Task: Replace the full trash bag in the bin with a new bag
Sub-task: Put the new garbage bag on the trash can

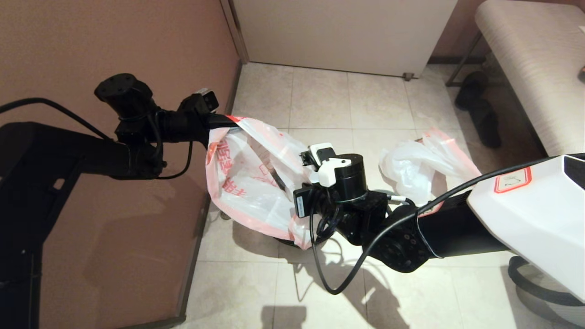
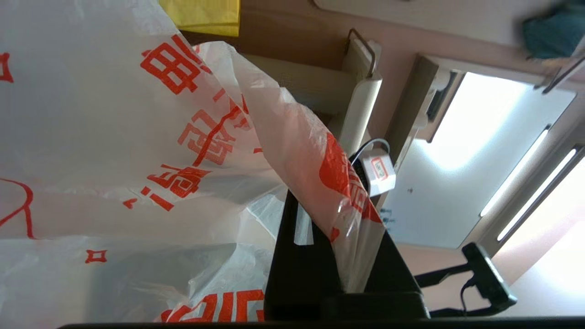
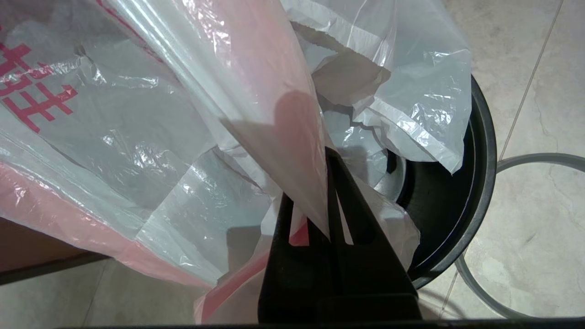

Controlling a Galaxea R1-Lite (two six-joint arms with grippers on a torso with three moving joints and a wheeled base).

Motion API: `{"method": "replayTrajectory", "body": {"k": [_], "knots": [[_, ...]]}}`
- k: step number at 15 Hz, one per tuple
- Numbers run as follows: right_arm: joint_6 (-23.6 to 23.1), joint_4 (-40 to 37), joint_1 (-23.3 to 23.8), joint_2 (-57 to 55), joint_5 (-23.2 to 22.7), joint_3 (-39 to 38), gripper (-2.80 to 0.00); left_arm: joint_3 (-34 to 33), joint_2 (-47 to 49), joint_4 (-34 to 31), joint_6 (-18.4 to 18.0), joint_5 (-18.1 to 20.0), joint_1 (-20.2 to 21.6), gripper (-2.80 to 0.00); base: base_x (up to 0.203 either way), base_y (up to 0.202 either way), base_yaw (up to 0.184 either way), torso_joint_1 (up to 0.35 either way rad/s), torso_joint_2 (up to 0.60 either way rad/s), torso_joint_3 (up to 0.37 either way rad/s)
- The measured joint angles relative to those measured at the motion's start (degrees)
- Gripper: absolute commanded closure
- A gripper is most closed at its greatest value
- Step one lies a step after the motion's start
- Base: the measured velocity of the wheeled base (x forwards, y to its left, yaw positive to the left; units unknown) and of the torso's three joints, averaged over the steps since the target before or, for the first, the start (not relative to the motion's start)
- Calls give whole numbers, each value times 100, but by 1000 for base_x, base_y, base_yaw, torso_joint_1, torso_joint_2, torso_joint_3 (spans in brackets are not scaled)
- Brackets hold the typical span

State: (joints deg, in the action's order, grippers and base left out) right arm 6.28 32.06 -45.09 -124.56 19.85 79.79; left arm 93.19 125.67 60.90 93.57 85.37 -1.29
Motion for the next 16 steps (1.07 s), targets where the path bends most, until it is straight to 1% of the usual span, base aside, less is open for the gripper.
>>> {"method": "replayTrajectory", "body": {"k": [2,5,7,9,10,12,14,16], "knots": [[2,2,2,-13,0,4,0,59,-29,-232,2,-101,15,0,0,0,0,0,0,0],[34,-3,4,-24,5,4,0,135,-29,-371,-1,-124,28,0,0,0,0,0,0,0],[76,-5,4,-24,5,4,0,279,-11,-838,1,-212,35,0,0,0,0,0,0,0],[77,-8,9,-24,5,4,0,578,40,-1617,2,-453,35,0,0,0,0,0,0,0],[79,-9,11,-24,7,4,0,653,62,-1851,2,-510,35,0,0,0,0,0,0,0],[80,-12,11,-35,7,4,0,711,98,-1876,-51,-574,35,0,0,0,0,0,0,0],[88,-16,14,-56,10,1,0,731,150,-1861,-350,-585,28,0,0,0,0,0,0,0],[91,-19,23,-85,11,0,0,788,253,-1862,-429,-587,1,0,0,0,0,0,0,0]]}}
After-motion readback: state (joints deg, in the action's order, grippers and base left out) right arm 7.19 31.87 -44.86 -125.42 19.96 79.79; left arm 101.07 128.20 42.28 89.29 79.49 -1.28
